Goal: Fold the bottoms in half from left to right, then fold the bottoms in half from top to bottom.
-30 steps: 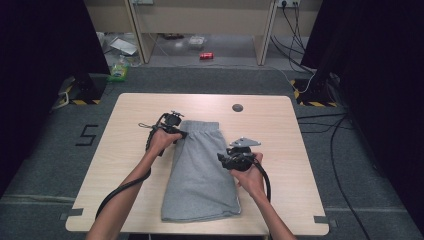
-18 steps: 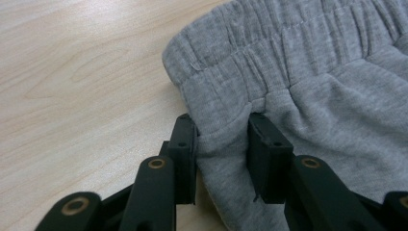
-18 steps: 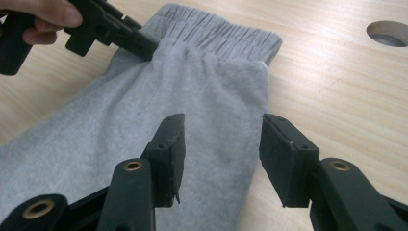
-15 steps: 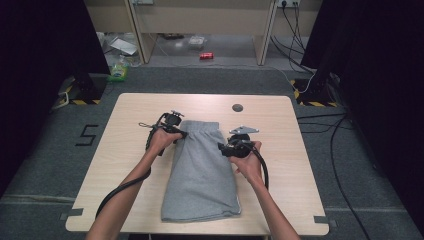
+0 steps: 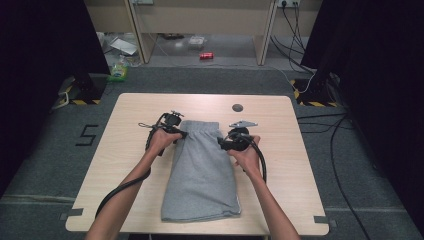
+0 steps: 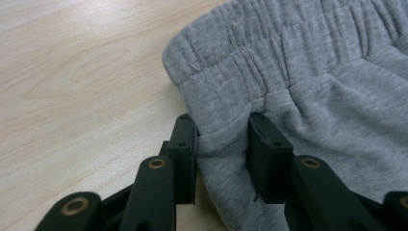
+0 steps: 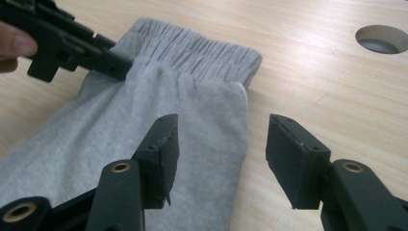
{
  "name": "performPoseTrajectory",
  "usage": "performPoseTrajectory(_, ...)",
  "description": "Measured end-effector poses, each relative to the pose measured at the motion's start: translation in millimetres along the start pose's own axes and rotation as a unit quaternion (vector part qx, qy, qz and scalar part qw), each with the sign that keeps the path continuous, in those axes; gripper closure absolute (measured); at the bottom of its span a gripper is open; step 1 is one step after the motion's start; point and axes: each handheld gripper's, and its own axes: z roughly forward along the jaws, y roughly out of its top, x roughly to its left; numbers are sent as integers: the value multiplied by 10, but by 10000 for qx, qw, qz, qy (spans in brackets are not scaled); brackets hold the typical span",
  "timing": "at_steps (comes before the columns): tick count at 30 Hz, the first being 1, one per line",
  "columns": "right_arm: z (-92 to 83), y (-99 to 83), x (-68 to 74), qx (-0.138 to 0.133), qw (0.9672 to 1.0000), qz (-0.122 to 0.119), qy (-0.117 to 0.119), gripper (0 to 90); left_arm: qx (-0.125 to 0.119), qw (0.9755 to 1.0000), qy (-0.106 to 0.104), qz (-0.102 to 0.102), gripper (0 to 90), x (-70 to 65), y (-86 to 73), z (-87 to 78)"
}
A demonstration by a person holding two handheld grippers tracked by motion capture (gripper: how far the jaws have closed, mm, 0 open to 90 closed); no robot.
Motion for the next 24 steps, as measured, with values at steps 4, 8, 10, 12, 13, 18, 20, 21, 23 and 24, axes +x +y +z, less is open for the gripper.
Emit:
performPoseTrajectory(4, 48, 51, -33, -20, 10000, 89, -16, 442, 6, 10000, 3, -1, 654, -1, 2, 0)
performPoseTrajectory(8, 89, 94, -66, 15, 9999, 107, -67, 434, 10, 10000, 2, -1, 654, -1, 3, 0)
performPoseTrajectory(10, 110, 114, -86, 6, 9999, 120, -87, 432, 7, 10000, 4, -3, 653, -1, 2, 1)
performPoseTrajectory(12, 135, 126, -103, 38, 9998, 176, -76, 428, 10, 10000, 4, -3, 654, -1, 3, 0)
performPoseTrajectory(13, 149, 130, -110, 64, 9998, 185, -89, 425, 11, 10000, 5, -4, 654, -1, 3, 0)
performPoseTrajectory(18, 200, 159, -141, 77, 9996, 257, -116, 416, -5, 10000, 3, -4, 654, -1, -1, 0)
performPoseTrajectory(20, 211, 175, -148, 71, 9996, 258, -117, 414, -14, 10000, 7, -7, 653, -2, -4, 0)
performPoseTrajectory(21, 217, 181, -152, 48, 9995, 273, -120, 414, -12, 10000, 8, -8, 653, -2, -3, 0)
performPoseTrajectory(23, 234, 188, -163, 42, 9995, 293, -100, 411, -13, 10000, 9, -10, 653, -2, -3, 0)
performPoseTrajectory(24, 242, 190, -169, 71, 9995, 296, -103, 409, -13, 10000, 10, -8, 653, -2, -4, 0)
